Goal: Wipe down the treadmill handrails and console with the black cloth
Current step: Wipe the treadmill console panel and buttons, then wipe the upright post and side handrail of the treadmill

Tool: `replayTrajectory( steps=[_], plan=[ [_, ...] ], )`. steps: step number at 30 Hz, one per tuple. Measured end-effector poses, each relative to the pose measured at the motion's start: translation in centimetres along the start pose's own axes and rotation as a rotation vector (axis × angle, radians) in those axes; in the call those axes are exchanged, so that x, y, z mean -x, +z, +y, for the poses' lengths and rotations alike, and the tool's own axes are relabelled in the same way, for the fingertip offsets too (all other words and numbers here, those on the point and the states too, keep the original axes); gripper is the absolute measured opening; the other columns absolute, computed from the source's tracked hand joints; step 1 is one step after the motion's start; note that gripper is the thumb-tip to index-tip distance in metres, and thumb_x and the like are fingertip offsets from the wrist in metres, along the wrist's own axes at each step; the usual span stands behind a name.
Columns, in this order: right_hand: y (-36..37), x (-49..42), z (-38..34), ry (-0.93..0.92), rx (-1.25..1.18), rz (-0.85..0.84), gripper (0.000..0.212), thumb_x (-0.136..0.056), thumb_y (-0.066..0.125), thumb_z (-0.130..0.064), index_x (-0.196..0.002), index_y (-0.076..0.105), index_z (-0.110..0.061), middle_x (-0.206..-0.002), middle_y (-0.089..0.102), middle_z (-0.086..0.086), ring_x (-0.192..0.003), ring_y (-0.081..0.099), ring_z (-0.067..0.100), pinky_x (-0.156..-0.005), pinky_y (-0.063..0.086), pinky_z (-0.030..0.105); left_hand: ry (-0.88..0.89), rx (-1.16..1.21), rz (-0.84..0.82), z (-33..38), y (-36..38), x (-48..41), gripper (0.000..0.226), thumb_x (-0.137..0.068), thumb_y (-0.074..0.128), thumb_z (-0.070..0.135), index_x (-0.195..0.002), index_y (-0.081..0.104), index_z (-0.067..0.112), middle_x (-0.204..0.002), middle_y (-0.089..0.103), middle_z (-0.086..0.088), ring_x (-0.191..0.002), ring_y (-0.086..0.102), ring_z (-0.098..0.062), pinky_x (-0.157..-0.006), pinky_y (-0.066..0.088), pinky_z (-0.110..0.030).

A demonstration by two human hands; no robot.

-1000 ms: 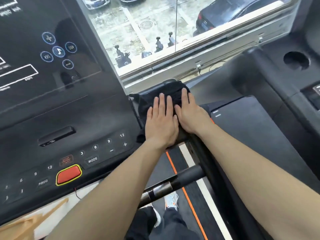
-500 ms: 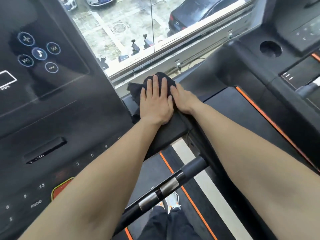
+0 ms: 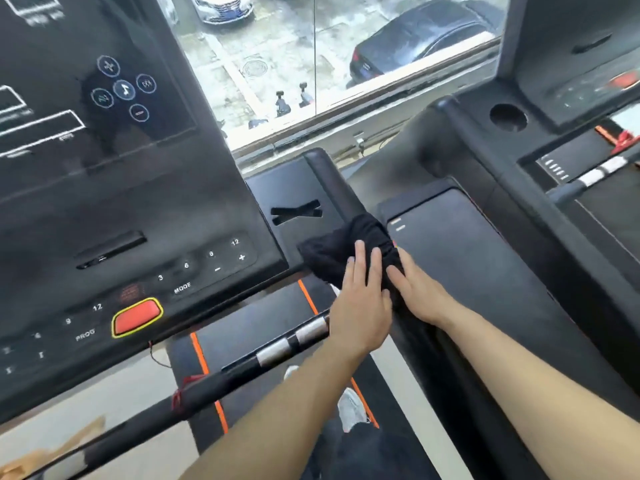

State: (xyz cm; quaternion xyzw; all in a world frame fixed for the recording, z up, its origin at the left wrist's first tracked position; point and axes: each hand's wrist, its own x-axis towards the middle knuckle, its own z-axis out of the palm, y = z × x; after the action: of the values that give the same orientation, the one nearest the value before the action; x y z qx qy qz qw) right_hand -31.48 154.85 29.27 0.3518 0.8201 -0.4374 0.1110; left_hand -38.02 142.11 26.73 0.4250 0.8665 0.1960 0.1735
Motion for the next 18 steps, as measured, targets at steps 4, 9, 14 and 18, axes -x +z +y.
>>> replayTrajectory(
  steps=[4,9,14,18],
  plan=[
    [-0.3,-0.1,0.7,-0.079,-0.015,0.193,0.055,-0.097,0.057,-0.015,-0.15,0.044,-0.011,-0.154,0.043,0.004,-0.145,0.034,0.021,-0.115,0.023,0.026,-0.344,0.279,0.115,2.7,-0.7,1.5,0.056,-0.1,0.045,0.026,-0.151,0.034,0.007,-0.152,0.046,-0.015,-0.128,0.055,-0.029,-0.095,0.047,-0.036],
    [-0.8,-1.5,-1.0,-0.025,-0.108,0.047,0.058,-0.101,0.046,-0.019,-0.157,0.031,-0.02,-0.162,0.034,0.0,-0.147,0.032,0.02,-0.113,0.025,0.032,-0.739,0.544,-0.009,4.0,-2.8,-2.5,0.042,-0.107,0.021,0.03,-0.139,0.041,0.01,-0.138,0.05,-0.018,-0.123,0.049,-0.039,-0.093,0.039,-0.042],
    [0.1,-1.5,-2.2,0.078,-0.269,0.033,0.054,-0.1,0.033,-0.036,-0.151,0.037,-0.02,-0.153,0.044,0.006,-0.14,0.04,0.028,-0.112,0.032,0.045,-0.92,0.784,-0.058,3.7,-2.7,-6.8,0.07,-0.101,0.018,0.058,-0.15,0.039,0.013,-0.147,0.048,-0.017,-0.129,0.049,-0.036,-0.109,0.036,-0.046],
    [1.4,0.6,-1.3,-0.052,-0.166,0.103,0.058,-0.108,0.024,-0.041,-0.159,0.023,-0.016,-0.167,0.022,-0.002,-0.152,0.02,0.016,-0.116,0.017,0.029,-0.781,0.577,-0.11,2.4,-1.7,-6.8,0.056,-0.103,0.025,0.048,-0.152,0.036,0.022,-0.139,0.052,-0.022,-0.122,0.053,-0.039,-0.101,0.041,-0.043]
  ],
)
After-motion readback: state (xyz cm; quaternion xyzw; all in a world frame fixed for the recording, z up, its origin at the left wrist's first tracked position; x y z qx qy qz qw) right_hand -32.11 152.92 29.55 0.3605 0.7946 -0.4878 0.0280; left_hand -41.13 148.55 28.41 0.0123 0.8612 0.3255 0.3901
